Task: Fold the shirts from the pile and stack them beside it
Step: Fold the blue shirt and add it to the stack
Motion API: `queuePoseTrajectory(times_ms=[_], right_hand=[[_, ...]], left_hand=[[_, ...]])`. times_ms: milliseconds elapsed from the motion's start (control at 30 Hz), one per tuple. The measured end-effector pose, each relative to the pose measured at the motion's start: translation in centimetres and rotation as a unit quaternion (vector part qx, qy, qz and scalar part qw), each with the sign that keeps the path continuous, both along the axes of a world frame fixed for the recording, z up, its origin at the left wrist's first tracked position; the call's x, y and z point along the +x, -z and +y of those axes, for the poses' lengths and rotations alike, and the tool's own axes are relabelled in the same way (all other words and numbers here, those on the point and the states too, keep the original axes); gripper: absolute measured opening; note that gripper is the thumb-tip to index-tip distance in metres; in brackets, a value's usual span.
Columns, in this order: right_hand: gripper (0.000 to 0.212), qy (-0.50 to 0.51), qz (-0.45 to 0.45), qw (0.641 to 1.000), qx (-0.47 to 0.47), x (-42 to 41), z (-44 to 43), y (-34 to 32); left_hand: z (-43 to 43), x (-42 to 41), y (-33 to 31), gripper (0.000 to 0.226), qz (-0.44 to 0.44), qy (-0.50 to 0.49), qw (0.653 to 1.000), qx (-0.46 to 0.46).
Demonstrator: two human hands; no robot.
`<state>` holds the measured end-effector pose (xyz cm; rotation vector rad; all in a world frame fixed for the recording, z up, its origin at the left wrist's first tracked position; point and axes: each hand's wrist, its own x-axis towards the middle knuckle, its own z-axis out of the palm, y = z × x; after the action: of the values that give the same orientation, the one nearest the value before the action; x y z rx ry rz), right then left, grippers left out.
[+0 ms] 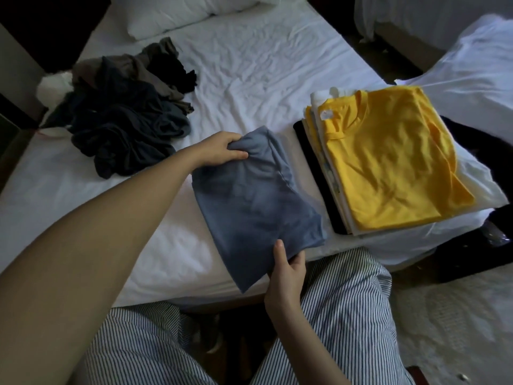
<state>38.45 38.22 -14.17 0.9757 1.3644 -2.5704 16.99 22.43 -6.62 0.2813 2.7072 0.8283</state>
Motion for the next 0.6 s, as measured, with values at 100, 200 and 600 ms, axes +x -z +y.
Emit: queuePoseTrajectory(times_ms=[100,200,600], right_hand=[[0.029,0.007,0.046,0.999,-0.006,-0.7,1.3,-1.5],[0.026,0.008,0.088,0.996,-0.006,-1.5,2.8,-2.8],[0.068,0.092,0.209,0.974,0.009,-5.7,13.9,-6.1]], left_hand=[[0.8,-0.5,-2.7,0.021,0.035,0.005,0.999,0.007],[2.4,-1.8,-5.2,0.029,0.074,0.012,0.997,0.008],[15.1,-7.5,-10.8,0.008,0.062,0.066,0.995,0.043]])
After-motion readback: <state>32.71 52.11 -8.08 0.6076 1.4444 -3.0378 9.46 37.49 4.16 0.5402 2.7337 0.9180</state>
